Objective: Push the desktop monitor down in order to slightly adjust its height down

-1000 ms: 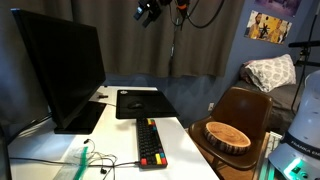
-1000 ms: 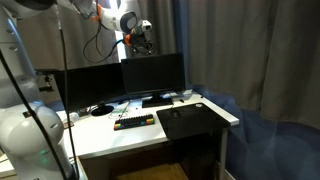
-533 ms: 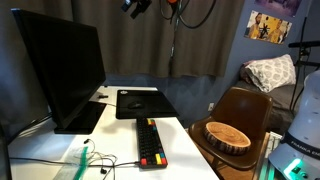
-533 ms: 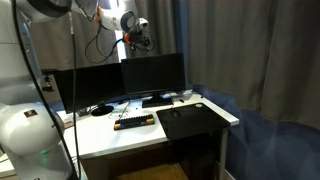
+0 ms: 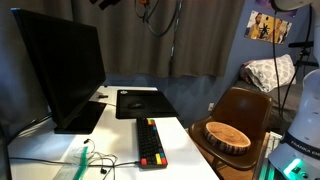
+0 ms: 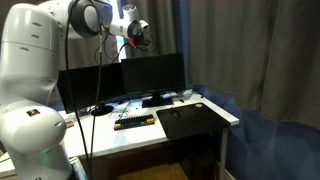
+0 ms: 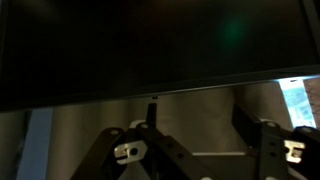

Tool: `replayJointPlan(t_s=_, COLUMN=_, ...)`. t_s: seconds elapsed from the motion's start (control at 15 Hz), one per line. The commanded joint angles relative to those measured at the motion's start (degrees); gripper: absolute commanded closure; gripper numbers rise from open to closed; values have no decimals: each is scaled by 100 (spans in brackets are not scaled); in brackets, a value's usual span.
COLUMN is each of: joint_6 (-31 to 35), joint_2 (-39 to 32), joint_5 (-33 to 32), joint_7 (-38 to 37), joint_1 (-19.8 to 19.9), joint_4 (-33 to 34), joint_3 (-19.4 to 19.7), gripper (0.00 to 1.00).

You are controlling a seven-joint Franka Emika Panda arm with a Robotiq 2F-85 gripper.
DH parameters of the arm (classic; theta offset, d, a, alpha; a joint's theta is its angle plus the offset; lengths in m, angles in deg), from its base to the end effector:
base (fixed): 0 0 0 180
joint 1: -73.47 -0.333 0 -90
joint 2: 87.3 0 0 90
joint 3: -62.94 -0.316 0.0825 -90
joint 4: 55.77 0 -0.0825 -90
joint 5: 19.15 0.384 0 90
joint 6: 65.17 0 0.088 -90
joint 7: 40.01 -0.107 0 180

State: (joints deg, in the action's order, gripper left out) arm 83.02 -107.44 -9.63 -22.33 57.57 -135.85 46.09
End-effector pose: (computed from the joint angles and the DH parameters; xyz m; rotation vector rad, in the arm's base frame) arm 0.6229 0.3488 0.6161 -2.4185 -0.9045 -1.1164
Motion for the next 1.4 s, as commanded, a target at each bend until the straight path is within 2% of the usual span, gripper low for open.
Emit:
replayJointPlan(t_s=0.0, joint_6=480, joint_2=-900, joint_5=-40, joint_7=391, joint_1=-91, joint_4=991, joint_3=-134, gripper=52)
replayJointPlan(t_s=0.33, joint_6=1040, joint_2=-1687, joint_5=-4, joint_7=773, joint_1=-133, joint_4=1684, joint_3=-307, gripper=89)
replayJointPlan(t_s=0.47, joint_6=1179, joint_2=-1926, joint_5=11, joint_7=909, joint_1=-136, joint_4=1904, joint_3=-401, gripper=99)
replayJointPlan(t_s=0.8, joint_6=1206, joint_2=-2307, joint_5=14, joint_7=1102, joint_1=-113, joint_4=2291, joint_3=-585, gripper=100)
replayJointPlan(t_s=1.33, joint_6=1153, joint_2=-2555, joint_5=-14, joint_7=1135, joint_1=-122, joint_4=2520, joint_3=-597, gripper=100)
